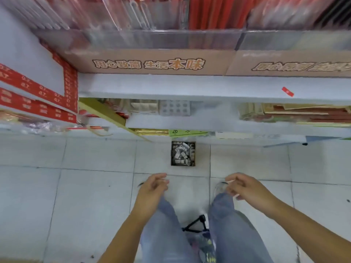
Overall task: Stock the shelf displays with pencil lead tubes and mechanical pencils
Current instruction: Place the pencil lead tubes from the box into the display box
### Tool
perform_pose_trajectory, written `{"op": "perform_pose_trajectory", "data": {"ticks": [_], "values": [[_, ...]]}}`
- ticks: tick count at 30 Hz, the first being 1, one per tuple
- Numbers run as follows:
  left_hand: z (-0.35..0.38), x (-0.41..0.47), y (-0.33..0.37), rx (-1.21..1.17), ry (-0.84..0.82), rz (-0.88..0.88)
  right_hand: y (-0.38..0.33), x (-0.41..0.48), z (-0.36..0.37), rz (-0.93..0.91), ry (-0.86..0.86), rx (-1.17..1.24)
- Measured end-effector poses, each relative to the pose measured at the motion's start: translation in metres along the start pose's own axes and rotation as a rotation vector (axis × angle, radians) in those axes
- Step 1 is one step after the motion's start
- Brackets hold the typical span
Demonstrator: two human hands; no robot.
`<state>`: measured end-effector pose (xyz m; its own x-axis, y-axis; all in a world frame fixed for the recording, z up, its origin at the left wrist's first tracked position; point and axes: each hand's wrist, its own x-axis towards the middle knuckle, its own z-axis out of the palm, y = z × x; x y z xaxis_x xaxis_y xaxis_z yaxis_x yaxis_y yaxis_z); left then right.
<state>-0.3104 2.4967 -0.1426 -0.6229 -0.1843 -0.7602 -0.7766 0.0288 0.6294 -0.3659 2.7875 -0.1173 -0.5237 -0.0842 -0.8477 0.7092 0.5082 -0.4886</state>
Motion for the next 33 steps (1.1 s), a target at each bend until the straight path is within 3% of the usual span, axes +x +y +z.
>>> {"op": "perform_pose_trajectory", "data": {"ticks": [9,18,26,33], "values": [[0.024,0.144,-0.102,0.049,0.041,-0.075,0.027,0.203,0.073,-0.082,-0.081,-0.282],[0.045,0.351,-0.236,0.051,0.068,-0.001,0.102,0.421,0.149,-0.175,0.018,-0.417],[0.073,0.468,-0.305,0.156,-0.016,0.175,0.157,0.560,0.182,-0.552,0.220,-0.788],[0.073,0.489,-0.327,0.105,-0.055,0.371,0.165,0.603,0.195,-0.623,0.317,-0.935]]}}
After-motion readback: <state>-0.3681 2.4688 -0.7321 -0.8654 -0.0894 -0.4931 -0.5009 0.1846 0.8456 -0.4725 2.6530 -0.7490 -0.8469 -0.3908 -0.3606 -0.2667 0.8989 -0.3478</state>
